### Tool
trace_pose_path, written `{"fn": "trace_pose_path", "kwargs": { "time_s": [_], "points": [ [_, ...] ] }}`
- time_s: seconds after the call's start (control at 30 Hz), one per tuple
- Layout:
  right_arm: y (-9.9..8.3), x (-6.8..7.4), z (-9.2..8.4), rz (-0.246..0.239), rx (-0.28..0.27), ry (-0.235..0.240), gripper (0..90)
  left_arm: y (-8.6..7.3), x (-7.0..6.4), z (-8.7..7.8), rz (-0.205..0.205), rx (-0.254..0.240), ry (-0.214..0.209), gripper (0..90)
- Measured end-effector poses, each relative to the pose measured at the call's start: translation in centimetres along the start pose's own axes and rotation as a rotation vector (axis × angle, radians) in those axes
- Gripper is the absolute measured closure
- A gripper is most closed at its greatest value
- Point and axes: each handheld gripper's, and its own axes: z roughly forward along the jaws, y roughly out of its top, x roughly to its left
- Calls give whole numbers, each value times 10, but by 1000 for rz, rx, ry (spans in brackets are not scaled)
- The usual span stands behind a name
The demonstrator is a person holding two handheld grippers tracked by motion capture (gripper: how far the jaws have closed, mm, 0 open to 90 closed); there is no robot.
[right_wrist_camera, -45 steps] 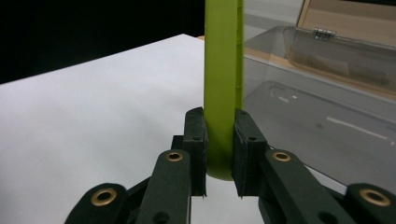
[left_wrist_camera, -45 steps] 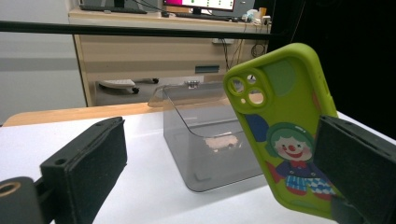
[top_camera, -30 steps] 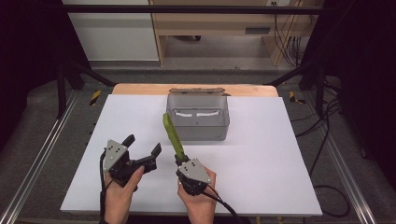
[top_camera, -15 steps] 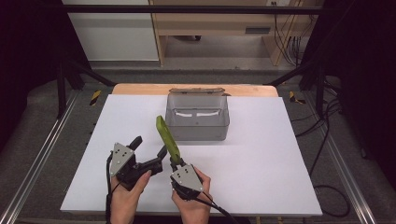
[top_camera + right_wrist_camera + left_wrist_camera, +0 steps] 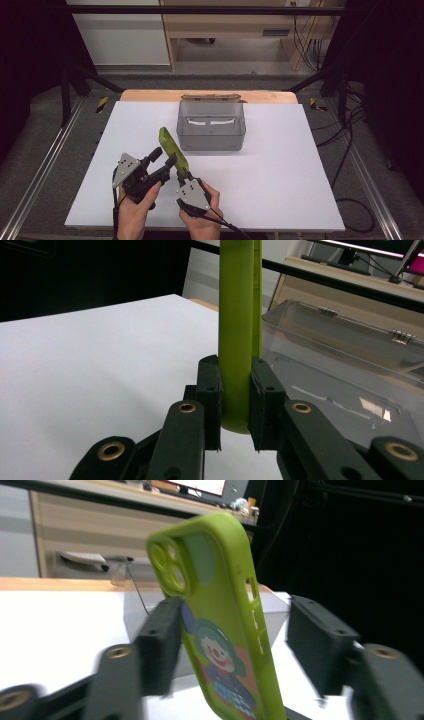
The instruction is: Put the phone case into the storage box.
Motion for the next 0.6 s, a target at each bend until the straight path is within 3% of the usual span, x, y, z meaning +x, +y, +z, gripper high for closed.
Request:
{"fn": "trace_pose_path", "kwargs": {
  "time_s": [0.2, 0.33, 0.6],
  "points": [
    [-3, 7, 1, -24, 7, 0, 778, -2, 1, 1, -7, 24, -6, 536],
    [-5, 11, 2, -43, 8, -10, 778, -4, 6, 0, -39, 31, 3, 613],
    [-5, 16, 2, -63, 8, -17, 779, -7, 9, 1, -83, 53, -8, 659]
  ]
}}
